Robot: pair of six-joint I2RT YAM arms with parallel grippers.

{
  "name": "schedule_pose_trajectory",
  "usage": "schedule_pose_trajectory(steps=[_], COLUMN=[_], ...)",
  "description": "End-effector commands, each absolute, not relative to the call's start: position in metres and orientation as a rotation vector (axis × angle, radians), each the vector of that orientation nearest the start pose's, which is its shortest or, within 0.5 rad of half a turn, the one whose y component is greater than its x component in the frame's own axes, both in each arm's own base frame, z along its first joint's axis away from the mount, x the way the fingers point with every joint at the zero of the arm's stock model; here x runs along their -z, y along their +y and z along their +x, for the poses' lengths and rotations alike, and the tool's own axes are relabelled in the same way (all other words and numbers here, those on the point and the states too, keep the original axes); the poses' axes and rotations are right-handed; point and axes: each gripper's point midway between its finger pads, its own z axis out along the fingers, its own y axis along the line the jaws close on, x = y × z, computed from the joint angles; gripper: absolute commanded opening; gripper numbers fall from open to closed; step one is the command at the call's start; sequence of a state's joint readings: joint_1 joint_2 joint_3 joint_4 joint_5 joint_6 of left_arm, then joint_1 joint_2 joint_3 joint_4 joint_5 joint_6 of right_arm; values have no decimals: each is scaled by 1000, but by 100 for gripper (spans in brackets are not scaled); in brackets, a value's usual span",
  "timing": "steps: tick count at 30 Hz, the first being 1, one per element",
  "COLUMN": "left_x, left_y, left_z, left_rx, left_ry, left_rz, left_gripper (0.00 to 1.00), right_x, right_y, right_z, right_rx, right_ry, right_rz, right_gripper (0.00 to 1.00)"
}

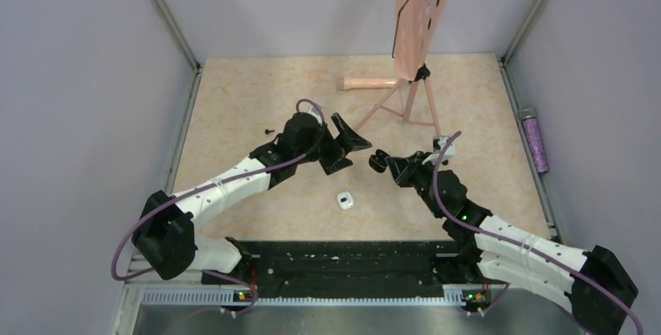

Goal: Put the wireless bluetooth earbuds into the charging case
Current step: Pass from the right arm to the left

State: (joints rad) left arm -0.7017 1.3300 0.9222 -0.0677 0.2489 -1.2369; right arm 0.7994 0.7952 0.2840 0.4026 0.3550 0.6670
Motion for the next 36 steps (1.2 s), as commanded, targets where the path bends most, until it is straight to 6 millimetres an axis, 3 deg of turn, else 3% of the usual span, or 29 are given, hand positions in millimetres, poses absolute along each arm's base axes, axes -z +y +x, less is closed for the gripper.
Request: schedule_pose_trajectory(steps=[1, 7, 14, 20, 26, 31, 36], left_x=[-211, -199, -202, -197, -192, -190, -190], left_y=[-333, -341, -351, -359, -365, -368, -368], left_z=[261, 257, 259, 257, 252, 251, 254], left_rx=[1383, 1408, 1458, 1486, 1490, 1511, 1513], left_ry=[2323, 2366, 2347, 2365, 2394, 2389, 2375], left_rz=[-535, -570, -589, -604, -602, -624, -635], left_gripper=[97, 87, 74, 72, 77, 68, 66], right_x=[-209, -211, -215, -217, -218, -220, -219], right_y=[204, 206, 212, 214, 212, 213, 215], right_z=[257, 258, 258, 258, 258, 258, 257], right_rx=[-787, -785, -789, -789, -785, -792, -796], right_ry=[1618, 1604, 1601, 1597, 1592, 1584, 1589], right_rz=[209, 223, 210, 206, 218, 218, 212], right_gripper=[0, 0, 0, 0, 0, 0, 0])
